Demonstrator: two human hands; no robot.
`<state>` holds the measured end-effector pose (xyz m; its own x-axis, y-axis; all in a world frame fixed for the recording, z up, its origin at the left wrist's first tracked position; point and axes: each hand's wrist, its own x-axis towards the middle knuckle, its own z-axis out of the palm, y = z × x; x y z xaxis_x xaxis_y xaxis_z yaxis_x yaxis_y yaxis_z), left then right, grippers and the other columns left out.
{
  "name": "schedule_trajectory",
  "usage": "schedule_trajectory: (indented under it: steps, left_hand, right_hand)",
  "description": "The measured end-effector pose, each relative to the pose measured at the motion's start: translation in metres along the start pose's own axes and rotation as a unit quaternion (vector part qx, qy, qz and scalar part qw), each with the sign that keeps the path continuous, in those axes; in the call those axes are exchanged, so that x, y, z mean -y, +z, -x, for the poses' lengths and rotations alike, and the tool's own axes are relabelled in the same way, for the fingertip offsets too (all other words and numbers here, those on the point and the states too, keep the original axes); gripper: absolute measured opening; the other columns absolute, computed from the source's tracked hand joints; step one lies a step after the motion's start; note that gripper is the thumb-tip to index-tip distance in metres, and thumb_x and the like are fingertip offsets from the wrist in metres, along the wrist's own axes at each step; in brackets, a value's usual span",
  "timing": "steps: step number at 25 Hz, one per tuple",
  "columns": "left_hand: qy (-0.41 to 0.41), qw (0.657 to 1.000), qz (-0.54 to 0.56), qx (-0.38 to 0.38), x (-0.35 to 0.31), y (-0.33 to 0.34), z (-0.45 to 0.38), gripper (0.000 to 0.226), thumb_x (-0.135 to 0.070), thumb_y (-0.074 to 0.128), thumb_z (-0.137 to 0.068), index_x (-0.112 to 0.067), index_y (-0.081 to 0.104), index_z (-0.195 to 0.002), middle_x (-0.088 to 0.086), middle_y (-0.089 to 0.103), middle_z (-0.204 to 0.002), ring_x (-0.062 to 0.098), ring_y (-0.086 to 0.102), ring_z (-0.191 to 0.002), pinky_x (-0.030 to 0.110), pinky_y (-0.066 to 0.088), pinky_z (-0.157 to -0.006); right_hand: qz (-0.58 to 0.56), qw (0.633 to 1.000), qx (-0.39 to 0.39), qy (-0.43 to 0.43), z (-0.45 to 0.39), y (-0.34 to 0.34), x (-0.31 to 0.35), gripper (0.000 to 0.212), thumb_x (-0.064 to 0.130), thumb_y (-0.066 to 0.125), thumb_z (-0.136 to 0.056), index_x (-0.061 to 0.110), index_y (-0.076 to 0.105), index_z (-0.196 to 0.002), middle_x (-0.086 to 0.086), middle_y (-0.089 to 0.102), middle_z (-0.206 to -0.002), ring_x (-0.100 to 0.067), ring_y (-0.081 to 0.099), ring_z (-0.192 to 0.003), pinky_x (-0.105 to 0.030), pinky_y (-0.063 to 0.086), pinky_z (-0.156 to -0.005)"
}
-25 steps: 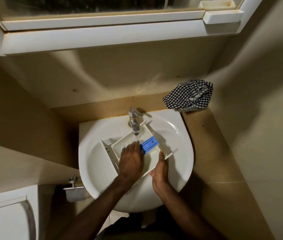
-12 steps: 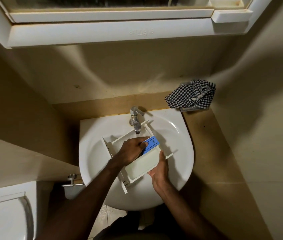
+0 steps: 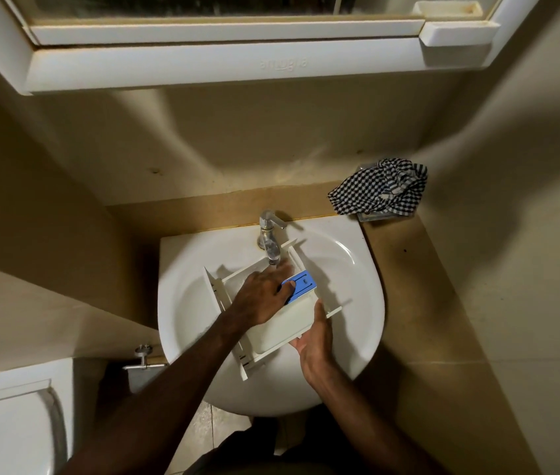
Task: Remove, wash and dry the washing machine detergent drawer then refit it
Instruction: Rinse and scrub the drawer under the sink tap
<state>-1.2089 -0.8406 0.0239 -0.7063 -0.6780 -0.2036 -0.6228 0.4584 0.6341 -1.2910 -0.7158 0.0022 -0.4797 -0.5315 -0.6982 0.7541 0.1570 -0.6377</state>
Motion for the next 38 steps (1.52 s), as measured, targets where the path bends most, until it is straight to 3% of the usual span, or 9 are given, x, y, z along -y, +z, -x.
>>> schedule_trajectory:
  steps: [3,9,12,15,17,24,29,34,38]
  left_hand:
    - [-0.007,1.0,0.011,0.009,-0.002,0.001,-0.003,0.044,-0.038,0.037,-0.108,-0.02,0.053,-0.144,0.009,0.061,-0.142,0.029,0.059,-0.123,0.038,0.043,-0.1]
    - [-0.104,0.984,0.088,-0.114,-0.002,0.008,0.006,0.031,-0.047,0.062,-0.098,-0.023,0.081,-0.099,-0.006,0.073,-0.069,0.012,0.065,-0.062,0.029,0.052,-0.062]
    - [-0.097,0.983,0.111,-0.112,-0.003,0.005,0.007,0.032,-0.047,0.064,-0.097,-0.022,0.079,-0.109,-0.003,0.079,-0.092,0.011,0.071,-0.079,0.013,0.047,-0.064]
    - [-0.012,0.998,-0.006,-0.065,0.001,0.013,0.006,0.048,-0.045,0.037,-0.108,-0.018,0.062,-0.138,0.005,0.06,-0.145,0.023,0.053,-0.134,0.029,0.039,-0.105]
    - [-0.014,0.996,-0.037,-0.076,0.003,0.019,0.004,0.055,-0.05,0.028,-0.108,-0.02,0.057,-0.144,0.003,0.052,-0.153,0.022,0.047,-0.141,0.038,0.035,-0.113]
    - [-0.079,0.989,0.01,-0.123,-0.001,0.018,0.009,0.044,-0.052,0.041,-0.105,-0.023,0.072,-0.093,-0.001,0.07,-0.071,0.02,0.064,-0.072,0.03,0.043,-0.069]
    - [-0.119,0.952,0.26,-0.105,0.004,0.01,0.01,0.021,-0.042,0.068,-0.096,-0.029,0.082,-0.104,-0.015,0.079,-0.082,-0.003,0.07,-0.072,0.015,0.05,-0.068]
    - [-0.16,0.908,0.378,-0.083,-0.002,0.016,0.009,0.018,-0.036,0.075,-0.091,-0.022,0.083,-0.099,-0.006,0.081,-0.09,0.012,0.076,-0.084,0.038,0.062,-0.083]
    - [-0.195,0.949,0.207,-0.135,-0.003,0.008,0.016,0.031,-0.052,0.063,-0.096,-0.027,0.082,-0.092,-0.006,0.079,-0.081,0.016,0.073,-0.078,0.035,0.057,-0.069]
  right_hand:
    - [0.003,1.0,0.002,0.004,0.002,-0.001,0.002,0.038,0.043,0.045,-0.109,0.025,0.059,-0.139,-0.012,0.073,-0.125,-0.031,0.072,-0.112,-0.049,0.063,-0.078]
    - [0.0,1.0,-0.007,0.015,0.005,0.002,0.001,0.041,0.042,0.043,-0.11,0.022,0.056,-0.143,-0.015,0.072,-0.125,-0.034,0.071,-0.112,-0.045,0.063,-0.072]
    - [-0.003,1.0,-0.007,0.015,0.005,0.003,0.001,0.04,0.042,0.044,-0.11,0.022,0.056,-0.143,-0.015,0.071,-0.126,-0.034,0.071,-0.114,-0.045,0.064,-0.07]
    - [-0.012,1.0,-0.006,0.012,0.004,0.003,0.001,0.037,0.041,0.045,-0.109,0.024,0.059,-0.139,-0.009,0.075,-0.122,-0.029,0.072,-0.112,-0.046,0.063,-0.074]
    - [-0.018,1.0,-0.007,0.015,0.001,0.002,0.002,0.036,0.041,0.045,-0.109,0.025,0.061,-0.138,-0.008,0.076,-0.121,-0.026,0.074,-0.11,-0.044,0.062,-0.073]
    - [-0.003,1.0,0.001,0.028,0.003,0.004,0.003,0.039,0.042,0.052,-0.106,0.022,0.063,-0.138,-0.01,0.077,-0.118,-0.03,0.074,-0.11,-0.052,0.063,-0.083]
    - [0.128,0.987,0.052,0.081,0.009,-0.009,0.054,0.049,0.061,0.068,-0.089,0.026,0.072,-0.123,-0.009,0.078,-0.115,-0.031,0.075,-0.107,-0.064,0.059,-0.089]
    - [0.193,0.968,0.128,0.097,0.018,-0.007,0.083,0.048,0.038,0.069,-0.084,0.019,0.068,-0.127,-0.019,0.073,-0.12,-0.036,0.074,-0.103,-0.065,0.06,-0.083]
    - [0.229,0.967,0.1,0.059,0.017,-0.006,0.08,0.055,0.031,0.059,-0.071,0.015,0.069,-0.123,-0.025,0.068,-0.125,-0.041,0.07,-0.105,-0.065,0.061,-0.078]
